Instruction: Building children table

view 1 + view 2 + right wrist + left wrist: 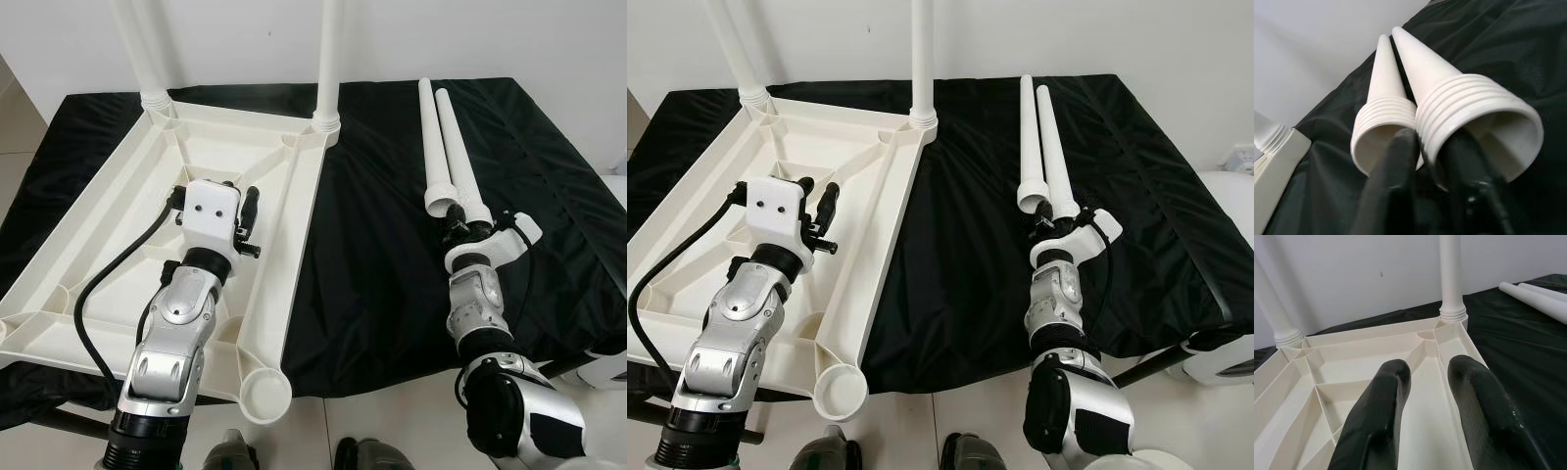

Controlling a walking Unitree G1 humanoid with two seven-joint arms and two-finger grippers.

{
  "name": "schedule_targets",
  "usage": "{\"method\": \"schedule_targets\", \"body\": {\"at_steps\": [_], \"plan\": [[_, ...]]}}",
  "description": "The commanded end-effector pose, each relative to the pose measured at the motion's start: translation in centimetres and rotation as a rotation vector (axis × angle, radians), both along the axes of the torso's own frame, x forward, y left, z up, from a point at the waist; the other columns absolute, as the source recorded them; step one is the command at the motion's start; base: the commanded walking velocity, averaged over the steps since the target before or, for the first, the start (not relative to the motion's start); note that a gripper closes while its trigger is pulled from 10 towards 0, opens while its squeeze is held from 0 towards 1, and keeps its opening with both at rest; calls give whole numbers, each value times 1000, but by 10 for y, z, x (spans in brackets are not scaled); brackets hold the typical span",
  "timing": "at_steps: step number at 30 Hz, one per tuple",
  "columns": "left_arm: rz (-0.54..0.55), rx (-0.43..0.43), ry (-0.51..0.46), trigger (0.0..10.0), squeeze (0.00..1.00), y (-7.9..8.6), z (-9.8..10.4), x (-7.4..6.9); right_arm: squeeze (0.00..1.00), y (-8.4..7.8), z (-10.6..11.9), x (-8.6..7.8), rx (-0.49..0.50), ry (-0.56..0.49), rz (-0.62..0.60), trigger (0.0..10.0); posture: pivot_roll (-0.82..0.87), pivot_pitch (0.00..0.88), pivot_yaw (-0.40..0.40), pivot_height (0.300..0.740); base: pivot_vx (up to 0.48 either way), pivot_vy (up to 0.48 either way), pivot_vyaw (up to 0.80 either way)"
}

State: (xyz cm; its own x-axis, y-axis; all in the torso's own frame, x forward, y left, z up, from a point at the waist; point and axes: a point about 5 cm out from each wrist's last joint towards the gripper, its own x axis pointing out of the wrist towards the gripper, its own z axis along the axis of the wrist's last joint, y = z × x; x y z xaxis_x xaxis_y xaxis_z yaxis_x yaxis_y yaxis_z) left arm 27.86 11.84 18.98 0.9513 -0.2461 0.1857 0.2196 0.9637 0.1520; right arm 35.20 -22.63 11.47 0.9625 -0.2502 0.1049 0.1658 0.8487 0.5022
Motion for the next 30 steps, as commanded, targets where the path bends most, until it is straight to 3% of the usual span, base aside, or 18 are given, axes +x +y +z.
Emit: {"method": "schedule_targets", "body": {"at_steps": [1, 6, 7, 18, 20, 22, 23, 24, 25, 26, 28, 30], "plan": [[-14, 10, 12, 10000, 0, 0, -1, -2, 0, 3, 1, 3, 4, -3, 16, 0, 116, 107, 19, 740, 0, 0, 0], [-11, 8, 11, 10000, 0, 0, 0, -2, 0, 12, 1, 4, -38, 3, 76, 0, 115, 105, 15, 740, 0, 0, 0], [-10, 7, 11, 10000, 0, 0, 0, -2, 0, 14, 0, 5, -49, 13, 88, 10000, 113, 104, 14, 740, 0, 0, 0], [-5, 5, 8, 10000, 0, -1, 1, 0, 0, 29, -9, 6, -36, 59, 179, 10000, 115, 94, 7, 740, 0, 0, 0], [0, 5, 5, 10000, 0, 0, 1, 0, 0, 46, -17, 5, -66, 92, 293, 10000, 115, 89, 1, 740, 0, 0, 0], [0, 5, 5, 10000, 0, 0, 1, 0, 0, 46, -17, 5, -66, 92, 293, 10000, 115, 89, 1, 740, 0, 0, 0], [2, 4, 4, 10000, 0, 0, 2, 1, 0, 59, -23, 2, -88, 107, 368, 10000, 114, 86, -1, 740, 0, 0, 0], [2, 4, 4, 10000, 0, 0, 2, 1, 0, 59, -23, 2, -88, 107, 368, 10000, 114, 86, -1, 740, 0, 0, 0], [5, 2, 2, 10000, 0, 0, 2, 1, 0, 71, -29, -1, -117, 121, 440, 10000, 113, 83, -5, 740, 0, 0, 0], [5, 2, 2, 10000, 0, 0, 2, 1, 0, 71, -29, -1, -117, 121, 440, 10000, 113, 83, -5, 740, 0, 0, 0], [7, -2, -2, 10000, 0, -1, 3, 2, 0, 87, -34, -6, -133, 120, 528, 10000, 110, 76, -8, 740, 0, 0, 0], [7, -4, -4, 10000, 0, -1, 3, 3, 0, 89, -34, -7, -131, 107, 533, 10000, 107, 72, -10, 740, 0, 0, 0]]}}
